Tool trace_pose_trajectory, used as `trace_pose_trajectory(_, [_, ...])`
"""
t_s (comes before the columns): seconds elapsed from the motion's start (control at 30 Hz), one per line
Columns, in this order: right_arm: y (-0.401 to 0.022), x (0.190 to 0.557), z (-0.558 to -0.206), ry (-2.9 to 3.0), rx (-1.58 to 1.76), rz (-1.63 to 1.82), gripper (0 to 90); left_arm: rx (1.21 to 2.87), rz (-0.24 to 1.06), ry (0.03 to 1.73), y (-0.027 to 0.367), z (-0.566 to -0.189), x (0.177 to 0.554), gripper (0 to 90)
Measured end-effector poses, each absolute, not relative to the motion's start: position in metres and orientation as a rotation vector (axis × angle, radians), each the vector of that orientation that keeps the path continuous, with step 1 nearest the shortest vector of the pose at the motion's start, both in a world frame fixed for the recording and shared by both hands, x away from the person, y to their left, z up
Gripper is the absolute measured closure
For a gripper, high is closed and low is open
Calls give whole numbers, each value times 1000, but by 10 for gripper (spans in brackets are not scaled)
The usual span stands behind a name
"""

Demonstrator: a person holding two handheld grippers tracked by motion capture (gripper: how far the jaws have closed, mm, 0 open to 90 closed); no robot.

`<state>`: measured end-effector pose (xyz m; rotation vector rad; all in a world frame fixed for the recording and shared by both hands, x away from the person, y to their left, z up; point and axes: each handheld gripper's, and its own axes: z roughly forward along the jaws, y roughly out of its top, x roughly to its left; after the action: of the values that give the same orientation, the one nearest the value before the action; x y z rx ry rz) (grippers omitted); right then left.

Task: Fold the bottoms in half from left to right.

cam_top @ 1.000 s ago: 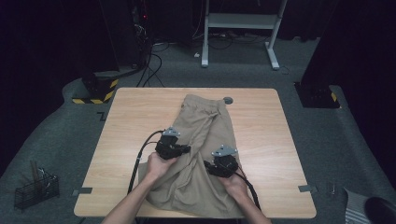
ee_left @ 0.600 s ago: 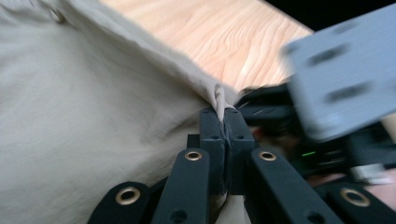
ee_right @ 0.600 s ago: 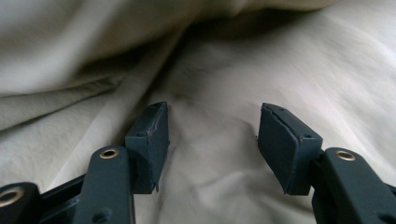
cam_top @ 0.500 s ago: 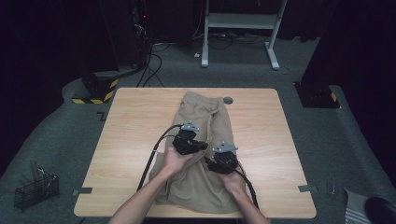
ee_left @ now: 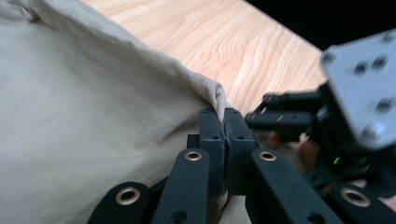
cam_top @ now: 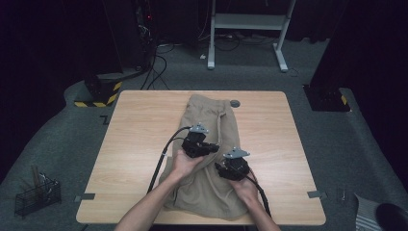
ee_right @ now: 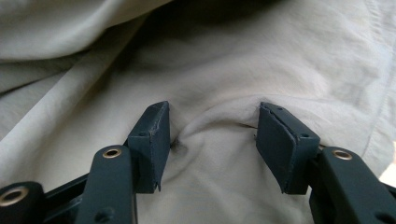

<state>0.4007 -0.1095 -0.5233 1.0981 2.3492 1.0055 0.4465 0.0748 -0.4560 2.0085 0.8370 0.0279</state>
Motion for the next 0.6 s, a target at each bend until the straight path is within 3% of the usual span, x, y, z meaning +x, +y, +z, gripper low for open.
trace_pose_trajectory(0.33, [-98,404,-523,2353,1110,1026,418,2091,-49,882,51,-488,457,850])
trace_pose_trajectory(0.6, [-122,390,-519,2315,1124,1007,420,2100,38,888,59,-478,448,497])
